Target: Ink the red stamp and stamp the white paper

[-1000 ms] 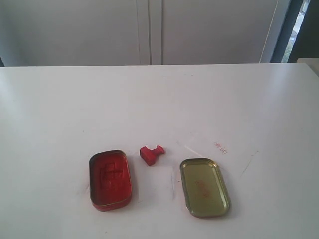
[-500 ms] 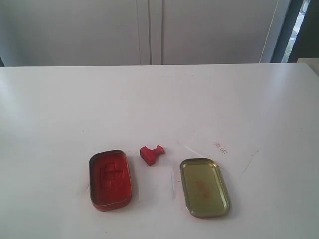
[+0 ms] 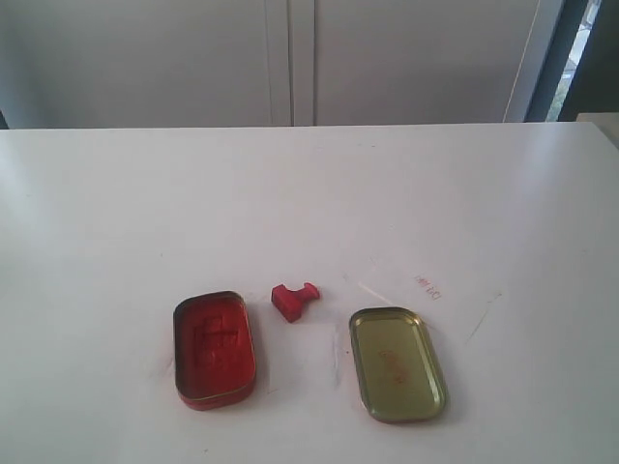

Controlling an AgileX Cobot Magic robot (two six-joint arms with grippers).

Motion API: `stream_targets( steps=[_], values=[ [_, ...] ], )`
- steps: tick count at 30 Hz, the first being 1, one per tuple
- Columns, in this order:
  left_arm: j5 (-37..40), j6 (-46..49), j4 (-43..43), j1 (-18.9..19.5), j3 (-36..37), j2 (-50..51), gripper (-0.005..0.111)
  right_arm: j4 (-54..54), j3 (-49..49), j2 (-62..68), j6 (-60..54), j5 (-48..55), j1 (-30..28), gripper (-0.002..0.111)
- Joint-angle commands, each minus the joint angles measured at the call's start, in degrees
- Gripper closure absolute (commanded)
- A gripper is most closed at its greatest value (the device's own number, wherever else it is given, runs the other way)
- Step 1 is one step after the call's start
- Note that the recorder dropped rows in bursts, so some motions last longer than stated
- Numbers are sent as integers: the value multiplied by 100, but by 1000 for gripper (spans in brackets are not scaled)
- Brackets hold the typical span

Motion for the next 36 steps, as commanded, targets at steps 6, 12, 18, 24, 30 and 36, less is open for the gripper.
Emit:
stream_targets(
  steps=[6, 12, 18, 24, 30, 36],
  values=[
    [57, 3, -10, -39, 39, -25, 107, -45, 15, -647, -22, -54, -579, 108],
    [57, 3, -10, -39, 39, -25, 107, -45, 15, -1000, -22, -25, -1147, 108],
    [57, 3, -10, -39, 39, -25, 107, -55, 15, -1253, -22, -25, -1359, 108],
    [57, 3, -10, -39, 39, -25, 107, -55, 15, -1303, -22, -25, -1359, 108],
    [57, 3, -10, -39, 39, -25, 107, -55, 15, -1303, -22, -25, -1359, 108],
    [57, 3, -10, -39, 39, -25, 107, -55, 192, -1338, -22, -33, -1359, 108]
  ],
)
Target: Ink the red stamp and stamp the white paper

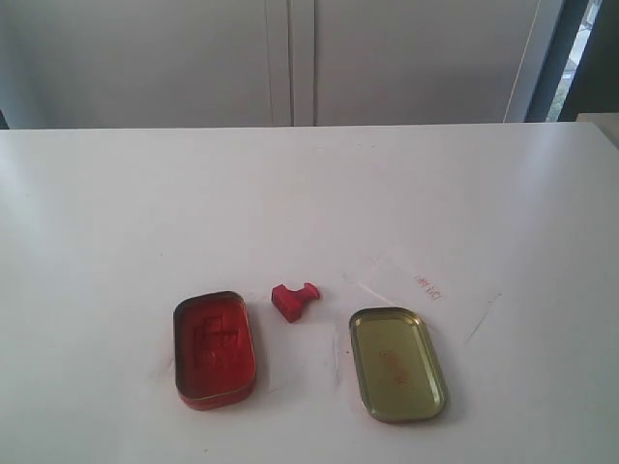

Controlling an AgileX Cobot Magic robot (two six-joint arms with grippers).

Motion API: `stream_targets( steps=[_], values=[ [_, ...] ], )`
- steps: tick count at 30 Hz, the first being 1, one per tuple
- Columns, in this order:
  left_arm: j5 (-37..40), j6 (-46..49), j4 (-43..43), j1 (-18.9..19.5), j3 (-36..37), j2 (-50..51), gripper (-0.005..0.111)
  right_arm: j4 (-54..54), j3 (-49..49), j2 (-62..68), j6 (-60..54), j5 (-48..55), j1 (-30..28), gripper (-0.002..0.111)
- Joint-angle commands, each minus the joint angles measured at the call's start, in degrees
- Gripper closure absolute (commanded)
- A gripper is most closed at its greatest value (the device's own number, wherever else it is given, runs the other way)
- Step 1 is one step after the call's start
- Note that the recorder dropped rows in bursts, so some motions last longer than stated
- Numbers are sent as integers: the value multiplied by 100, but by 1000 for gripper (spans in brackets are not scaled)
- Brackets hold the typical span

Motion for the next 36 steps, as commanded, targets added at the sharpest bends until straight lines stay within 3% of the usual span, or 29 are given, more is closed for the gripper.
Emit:
stream_targets(
  steps=[1, 7, 12, 21, 36],
  values=[
    [57, 3, -10, -39, 39, -25, 107, -45, 157, -73, -22, -43, -30, 108],
    [57, 3, -10, -39, 39, -25, 107, -45, 205, -153, -161, -120, -30, 108],
    [57, 3, -10, -39, 39, -25, 107, -45, 205, -153, -986, -226, -30, 108],
    [57, 3, -10, -39, 39, -25, 107, -4, 255, -335, -1031, -300, -30, 108],
    [57, 3, -10, -39, 39, -25, 107, 483, 1407, -1306, -1031, -327, -30, 108]
  ],
)
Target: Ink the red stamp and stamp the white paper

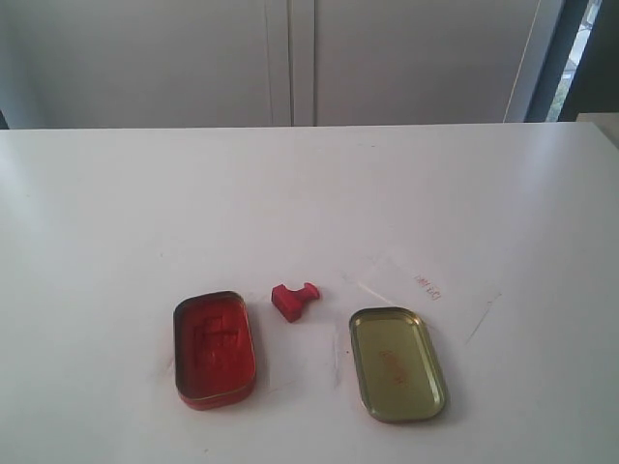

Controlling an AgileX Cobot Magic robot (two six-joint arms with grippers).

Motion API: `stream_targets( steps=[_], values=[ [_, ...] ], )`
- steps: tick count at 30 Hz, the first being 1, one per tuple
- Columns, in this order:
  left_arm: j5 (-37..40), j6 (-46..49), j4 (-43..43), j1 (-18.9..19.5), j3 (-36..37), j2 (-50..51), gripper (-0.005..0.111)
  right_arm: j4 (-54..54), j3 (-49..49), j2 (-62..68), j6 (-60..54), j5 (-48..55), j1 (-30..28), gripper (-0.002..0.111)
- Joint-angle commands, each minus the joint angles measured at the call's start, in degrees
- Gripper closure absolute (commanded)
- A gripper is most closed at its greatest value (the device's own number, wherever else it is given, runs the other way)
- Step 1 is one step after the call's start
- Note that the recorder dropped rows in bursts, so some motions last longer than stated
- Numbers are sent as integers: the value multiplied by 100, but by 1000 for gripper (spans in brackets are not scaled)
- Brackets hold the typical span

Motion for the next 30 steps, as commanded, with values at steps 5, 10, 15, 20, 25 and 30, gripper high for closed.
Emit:
stream_targets(
  steps=[5, 10, 15, 20, 25, 30],
  values=[
    [67, 3, -10, -40, 39, -25, 107, 24, 823, -61, -64, -254, -30, 108],
    [67, 3, -10, -40, 39, -25, 107, 24, 1435, -61, -64, -358, -30, 108],
    [67, 3, -10, -40, 39, -25, 107, 24, 1611, -61, -64, -724, -30, 108],
    [67, 3, -10, -40, 39, -25, 107, 24, 1744, -61, -64, -764, -30, 108],
    [67, 3, -10, -40, 39, -25, 107, 24, 2076, -61, -64, -906, 117, 108],
    [67, 3, -10, -40, 39, -25, 107, 24, 2137, -61, -64, -944, 304, 108]
  ],
)
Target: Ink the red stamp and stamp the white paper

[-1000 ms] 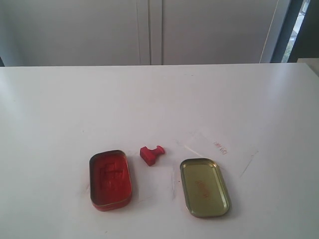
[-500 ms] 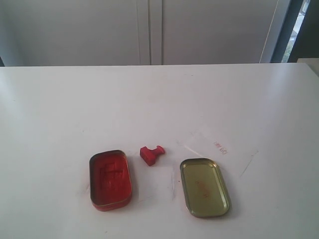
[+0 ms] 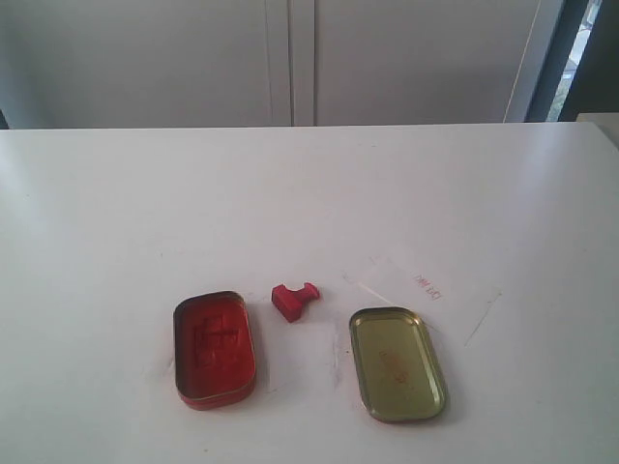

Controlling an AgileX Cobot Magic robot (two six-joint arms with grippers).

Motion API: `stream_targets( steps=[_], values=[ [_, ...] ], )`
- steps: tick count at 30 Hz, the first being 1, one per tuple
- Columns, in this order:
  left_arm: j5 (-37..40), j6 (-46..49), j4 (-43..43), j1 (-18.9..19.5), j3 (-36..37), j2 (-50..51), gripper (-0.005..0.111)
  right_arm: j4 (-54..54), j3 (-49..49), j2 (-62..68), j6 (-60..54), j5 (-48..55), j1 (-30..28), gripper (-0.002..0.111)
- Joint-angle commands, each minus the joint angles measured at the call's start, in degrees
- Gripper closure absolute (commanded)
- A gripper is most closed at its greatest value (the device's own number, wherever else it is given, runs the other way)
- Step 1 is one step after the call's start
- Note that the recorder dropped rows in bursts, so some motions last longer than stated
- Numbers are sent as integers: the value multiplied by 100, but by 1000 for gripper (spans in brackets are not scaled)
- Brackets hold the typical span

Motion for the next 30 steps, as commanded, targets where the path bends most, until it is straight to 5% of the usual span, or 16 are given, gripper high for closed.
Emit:
stream_targets(
  steps=[1, 30],
  values=[
    [67, 3, -10, -40, 39, -25, 107, 5, 51, -25, -42, -137, 146, 108],
    [67, 3, -10, -40, 39, -25, 107, 5, 379, -25, -83, -473, 177, 108]
  ],
)
